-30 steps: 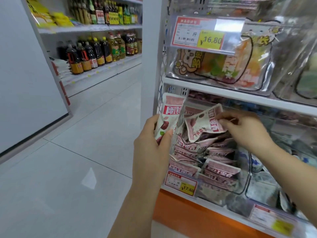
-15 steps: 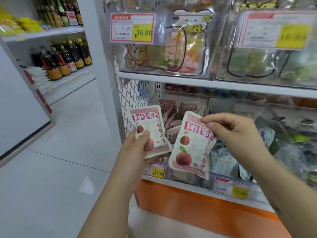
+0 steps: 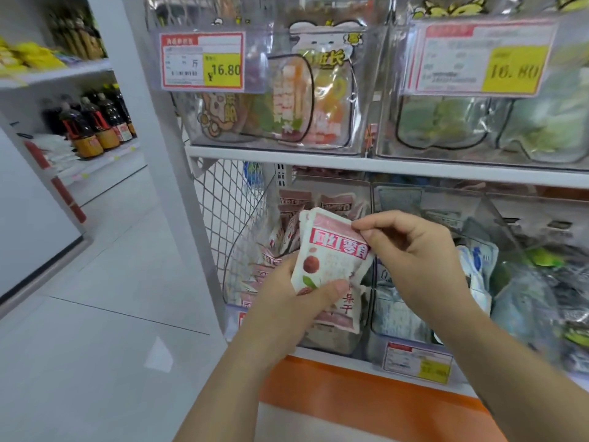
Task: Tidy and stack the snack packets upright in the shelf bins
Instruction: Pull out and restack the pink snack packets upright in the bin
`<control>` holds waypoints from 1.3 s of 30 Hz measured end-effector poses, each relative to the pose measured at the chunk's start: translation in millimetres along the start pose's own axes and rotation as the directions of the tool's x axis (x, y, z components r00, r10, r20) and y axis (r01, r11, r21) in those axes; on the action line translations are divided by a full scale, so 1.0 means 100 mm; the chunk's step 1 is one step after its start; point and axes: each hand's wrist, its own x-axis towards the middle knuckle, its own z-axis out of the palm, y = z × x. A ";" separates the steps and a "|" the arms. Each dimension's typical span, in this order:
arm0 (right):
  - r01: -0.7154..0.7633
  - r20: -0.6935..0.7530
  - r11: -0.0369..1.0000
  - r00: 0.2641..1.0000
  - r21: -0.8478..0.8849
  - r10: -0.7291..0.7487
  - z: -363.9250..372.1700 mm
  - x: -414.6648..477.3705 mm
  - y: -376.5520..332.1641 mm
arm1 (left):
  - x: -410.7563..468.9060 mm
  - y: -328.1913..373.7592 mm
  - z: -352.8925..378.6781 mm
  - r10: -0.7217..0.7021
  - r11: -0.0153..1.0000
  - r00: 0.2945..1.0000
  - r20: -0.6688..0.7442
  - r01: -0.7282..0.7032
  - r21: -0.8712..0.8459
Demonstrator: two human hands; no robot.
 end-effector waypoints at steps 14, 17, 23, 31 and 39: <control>0.090 0.285 0.867 0.957 -0.489 0.061 0.56 0.61 0.16 | -0.10 0.03 -0.51 0.337 0.940 0.667 -0.664 -0.199 0.277; 0.143 0.359 0.742 0.923 -0.655 0.139 0.76 0.80 0.21 | -0.08 0.01 -0.58 0.358 0.931 0.642 -0.679 -0.185 0.315; 0.113 0.329 0.558 0.894 -0.822 0.305 0.93 0.91 0.23 | 0.00 -0.05 -0.67 0.349 0.936 0.651 -0.674 -0.204 0.288; 0.000 0.233 0.469 0.868 -0.883 0.439 1.11 1.11 0.28 | 0.06 -0.09 -0.71 0.348 0.937 0.658 -0.668 -0.230 0.261; -0.022 0.258 0.484 0.824 -0.875 0.505 1.27 1.17 0.40 | 0.13 -0.11 -0.72 0.373 0.928 0.666 -0.646 -0.251 0.277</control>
